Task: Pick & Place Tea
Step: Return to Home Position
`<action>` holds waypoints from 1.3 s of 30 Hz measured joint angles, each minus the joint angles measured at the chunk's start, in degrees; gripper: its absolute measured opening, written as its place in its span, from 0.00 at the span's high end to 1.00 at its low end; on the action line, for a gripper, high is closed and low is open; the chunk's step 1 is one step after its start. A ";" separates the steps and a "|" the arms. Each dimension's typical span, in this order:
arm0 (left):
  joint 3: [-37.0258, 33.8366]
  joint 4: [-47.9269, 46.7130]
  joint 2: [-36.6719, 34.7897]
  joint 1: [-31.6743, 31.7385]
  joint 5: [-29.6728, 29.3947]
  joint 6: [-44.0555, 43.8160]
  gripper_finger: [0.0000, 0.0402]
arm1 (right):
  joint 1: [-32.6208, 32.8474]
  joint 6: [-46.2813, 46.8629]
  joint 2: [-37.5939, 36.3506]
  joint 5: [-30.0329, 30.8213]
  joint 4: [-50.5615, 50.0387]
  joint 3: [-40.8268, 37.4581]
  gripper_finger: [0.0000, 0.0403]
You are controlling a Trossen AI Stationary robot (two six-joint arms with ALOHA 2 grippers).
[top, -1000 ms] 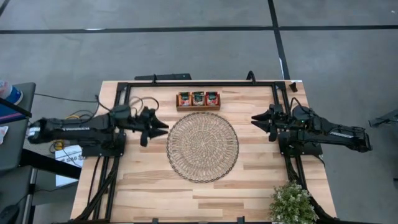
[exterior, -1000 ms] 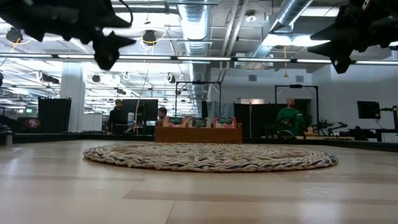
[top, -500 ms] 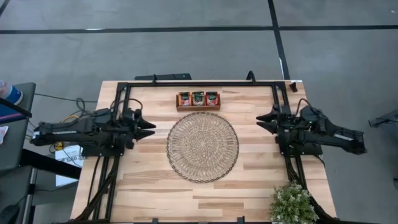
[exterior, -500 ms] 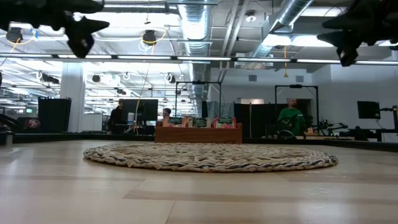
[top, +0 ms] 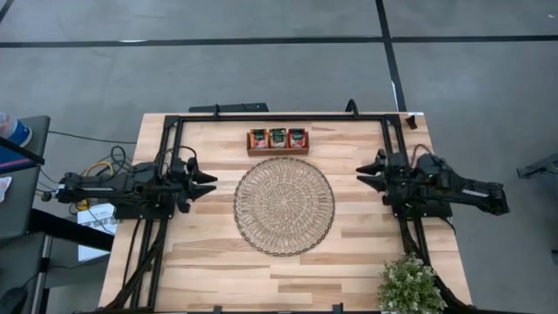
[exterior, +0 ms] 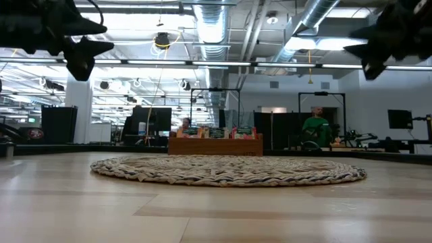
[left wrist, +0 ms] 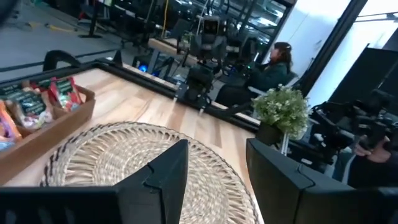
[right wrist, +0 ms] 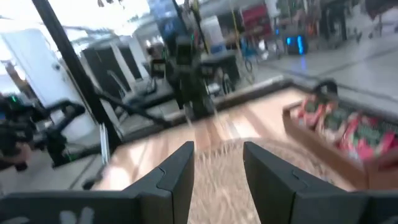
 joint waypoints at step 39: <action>-7.54 2.23 -5.63 0.04 -3.75 2.90 0.62 | -2.51 10.08 0.94 -10.27 13.08 -10.79 0.68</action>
